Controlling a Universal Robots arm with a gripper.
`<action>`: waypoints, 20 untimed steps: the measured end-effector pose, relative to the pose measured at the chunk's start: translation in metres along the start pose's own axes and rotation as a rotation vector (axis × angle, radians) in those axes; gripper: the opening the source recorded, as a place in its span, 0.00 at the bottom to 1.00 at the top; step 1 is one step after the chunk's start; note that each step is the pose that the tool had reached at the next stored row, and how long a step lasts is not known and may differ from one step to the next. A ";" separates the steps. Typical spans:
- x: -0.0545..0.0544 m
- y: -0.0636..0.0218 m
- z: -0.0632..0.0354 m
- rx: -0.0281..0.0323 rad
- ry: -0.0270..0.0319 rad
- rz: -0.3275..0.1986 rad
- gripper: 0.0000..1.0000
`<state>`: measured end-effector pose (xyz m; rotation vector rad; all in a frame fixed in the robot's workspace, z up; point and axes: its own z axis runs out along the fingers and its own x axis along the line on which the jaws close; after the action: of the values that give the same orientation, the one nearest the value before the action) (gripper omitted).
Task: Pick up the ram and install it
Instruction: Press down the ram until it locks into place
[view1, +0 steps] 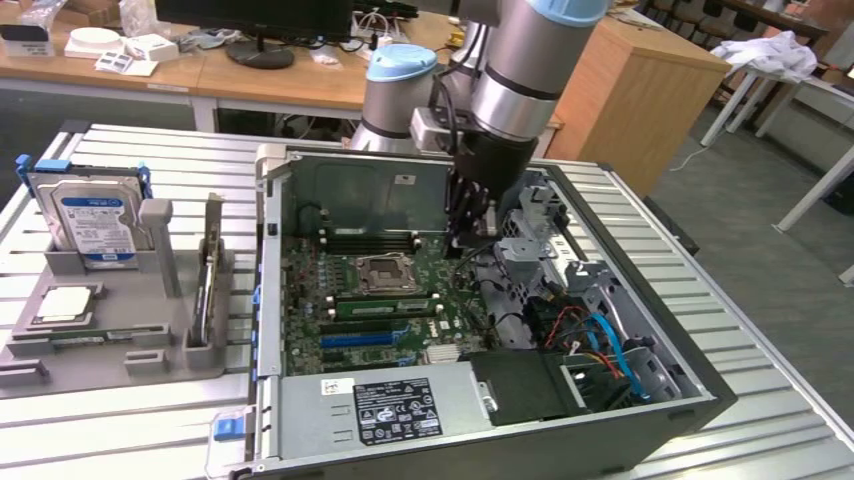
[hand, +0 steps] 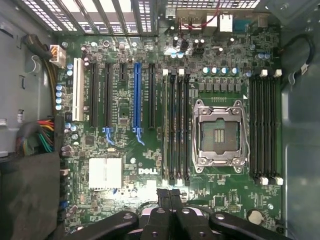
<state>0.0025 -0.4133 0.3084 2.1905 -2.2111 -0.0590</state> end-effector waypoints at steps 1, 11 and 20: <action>0.000 -0.0001 0.0013 0.0000 0.0000 0.000 0.11; 0.000 -0.0005 0.0114 0.0000 0.0000 0.000 0.11; 0.000 -0.0008 0.0179 0.0000 0.0000 0.000 0.11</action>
<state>0.0025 -0.4133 0.2905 2.1905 -2.2112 -0.0590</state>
